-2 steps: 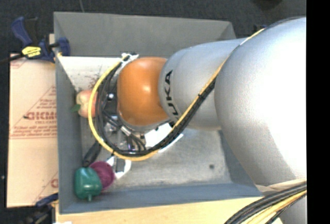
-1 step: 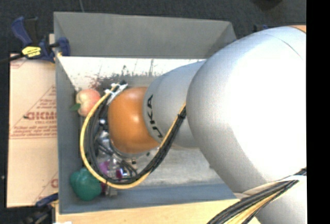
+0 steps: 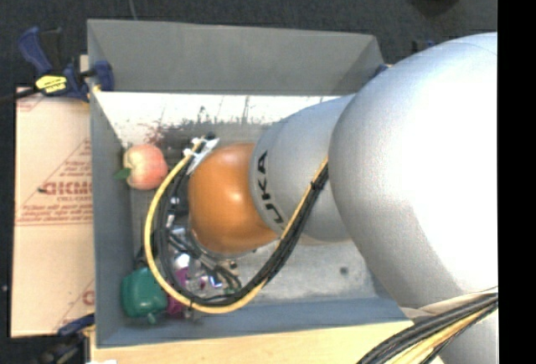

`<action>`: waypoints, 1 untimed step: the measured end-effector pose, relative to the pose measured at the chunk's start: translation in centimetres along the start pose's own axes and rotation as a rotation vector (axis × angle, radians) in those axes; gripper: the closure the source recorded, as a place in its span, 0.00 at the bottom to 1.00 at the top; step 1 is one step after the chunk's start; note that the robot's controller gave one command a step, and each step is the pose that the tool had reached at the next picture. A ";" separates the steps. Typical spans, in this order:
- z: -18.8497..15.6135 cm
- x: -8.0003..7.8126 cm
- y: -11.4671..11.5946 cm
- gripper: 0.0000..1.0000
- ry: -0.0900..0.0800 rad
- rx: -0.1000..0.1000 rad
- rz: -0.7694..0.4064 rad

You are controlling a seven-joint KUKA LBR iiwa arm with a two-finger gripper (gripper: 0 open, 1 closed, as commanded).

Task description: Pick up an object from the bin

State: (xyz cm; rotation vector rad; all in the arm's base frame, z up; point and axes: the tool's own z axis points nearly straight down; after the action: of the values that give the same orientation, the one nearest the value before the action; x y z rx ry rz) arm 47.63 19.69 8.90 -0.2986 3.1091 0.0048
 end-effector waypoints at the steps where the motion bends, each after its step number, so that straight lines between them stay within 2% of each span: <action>1: -1.0 -1.8 -0.1 0.00 0.019 0.002 0.100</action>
Offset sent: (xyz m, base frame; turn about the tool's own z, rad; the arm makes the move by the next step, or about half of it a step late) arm 0.0008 0.0028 -0.0187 -0.0825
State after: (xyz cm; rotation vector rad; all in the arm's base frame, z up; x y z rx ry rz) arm 49.44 19.92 9.90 -0.1434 3.1390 -0.0005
